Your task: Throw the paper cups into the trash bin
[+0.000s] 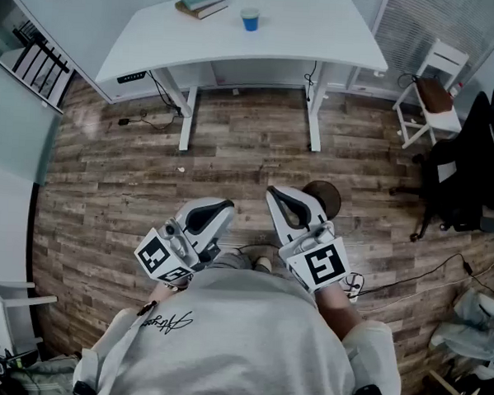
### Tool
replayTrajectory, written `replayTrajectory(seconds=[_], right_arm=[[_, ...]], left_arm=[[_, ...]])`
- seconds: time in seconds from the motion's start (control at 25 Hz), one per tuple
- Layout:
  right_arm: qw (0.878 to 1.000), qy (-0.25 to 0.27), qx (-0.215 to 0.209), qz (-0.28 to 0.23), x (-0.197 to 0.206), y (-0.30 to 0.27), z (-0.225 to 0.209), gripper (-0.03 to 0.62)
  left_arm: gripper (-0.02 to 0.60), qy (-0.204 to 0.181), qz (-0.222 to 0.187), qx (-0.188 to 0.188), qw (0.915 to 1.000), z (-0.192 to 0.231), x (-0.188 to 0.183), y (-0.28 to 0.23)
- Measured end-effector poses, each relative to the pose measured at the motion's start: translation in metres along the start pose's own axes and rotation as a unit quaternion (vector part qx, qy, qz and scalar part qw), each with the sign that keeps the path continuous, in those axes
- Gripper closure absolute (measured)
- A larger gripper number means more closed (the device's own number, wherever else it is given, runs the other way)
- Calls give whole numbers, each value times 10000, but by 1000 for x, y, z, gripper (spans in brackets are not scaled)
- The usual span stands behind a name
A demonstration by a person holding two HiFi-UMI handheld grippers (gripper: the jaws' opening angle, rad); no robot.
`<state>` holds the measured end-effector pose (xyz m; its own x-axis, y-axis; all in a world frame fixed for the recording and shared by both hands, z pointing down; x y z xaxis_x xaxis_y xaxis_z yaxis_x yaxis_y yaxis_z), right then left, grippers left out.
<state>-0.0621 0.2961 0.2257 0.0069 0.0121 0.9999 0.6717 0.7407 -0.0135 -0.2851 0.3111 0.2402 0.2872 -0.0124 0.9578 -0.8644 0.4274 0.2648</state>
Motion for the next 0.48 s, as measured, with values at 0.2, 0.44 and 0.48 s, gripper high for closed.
replayTrajectory(seconds=[0.2, 0.44, 0.48], right_arm=[[10000, 3, -45, -71, -3, 0, -3, 585], [9999, 41, -83, -77, -1, 1, -1, 585], [9999, 52, -81, -74, 0, 2, -1, 585]], left_arm=[[578, -28, 2, 10, 10000, -2, 1, -5], [578, -72, 9, -13, 10000, -4, 2, -4], [578, -82, 4, -21, 10000, -4, 2, -4]])
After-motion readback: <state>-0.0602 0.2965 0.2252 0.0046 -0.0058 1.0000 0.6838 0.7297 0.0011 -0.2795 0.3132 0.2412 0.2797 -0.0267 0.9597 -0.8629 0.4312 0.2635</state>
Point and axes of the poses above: the fingertips, and each gripper's own axes: y backward along the fingers, z to its left, x out of its underside, the point moved 10 cm from there along y, backward along the fingers, and after that the axes turned 4 degrees about x, right-handed, at the moved point
